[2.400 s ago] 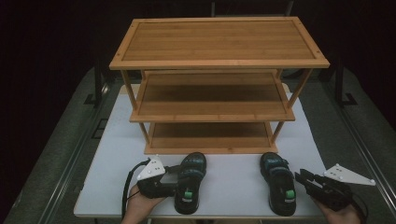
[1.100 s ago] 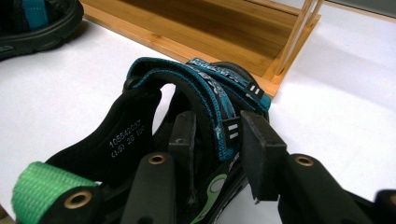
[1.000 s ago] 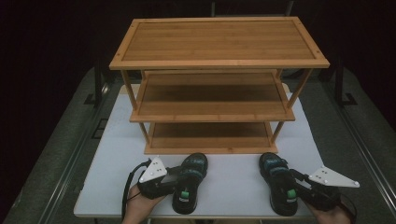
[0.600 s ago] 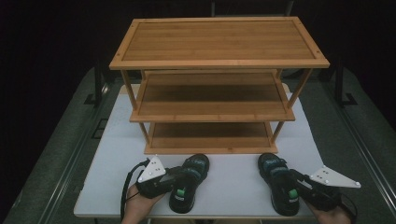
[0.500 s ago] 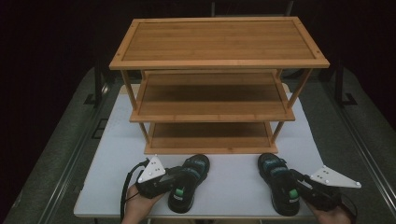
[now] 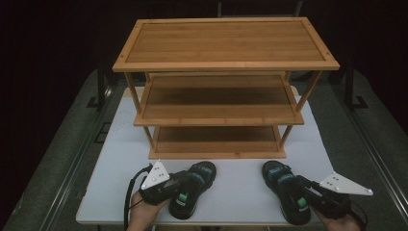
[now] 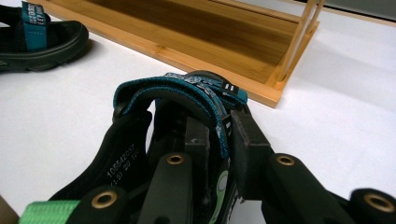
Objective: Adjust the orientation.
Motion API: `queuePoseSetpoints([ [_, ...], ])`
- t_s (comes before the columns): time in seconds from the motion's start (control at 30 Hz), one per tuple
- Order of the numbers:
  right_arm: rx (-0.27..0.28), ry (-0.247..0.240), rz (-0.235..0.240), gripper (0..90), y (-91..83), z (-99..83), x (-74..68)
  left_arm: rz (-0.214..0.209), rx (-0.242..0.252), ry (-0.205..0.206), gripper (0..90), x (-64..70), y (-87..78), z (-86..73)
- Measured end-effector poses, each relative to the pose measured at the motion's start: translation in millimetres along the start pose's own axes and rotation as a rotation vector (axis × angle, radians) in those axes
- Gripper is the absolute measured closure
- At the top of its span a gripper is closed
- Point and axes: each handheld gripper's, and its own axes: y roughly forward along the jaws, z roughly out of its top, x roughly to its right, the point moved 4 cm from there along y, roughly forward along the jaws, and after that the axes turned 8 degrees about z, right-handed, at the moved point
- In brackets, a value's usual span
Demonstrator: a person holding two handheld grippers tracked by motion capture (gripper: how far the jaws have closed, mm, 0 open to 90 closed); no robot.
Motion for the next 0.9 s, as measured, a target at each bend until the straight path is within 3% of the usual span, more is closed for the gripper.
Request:
queuePoseSetpoints([
  [0.47,0.017,-0.008,0.067,77.3,6.0,5.3,-22.2,0.042,0.05,-0.011,75.9,-1.9,-10.6,6.7],
  [0.9,0.041,-0.036,0.081,77.3,21.4,22.6,-41.0,0.102,0.093,-0.026,76.0,-2.4,-8.9,15.9],
])
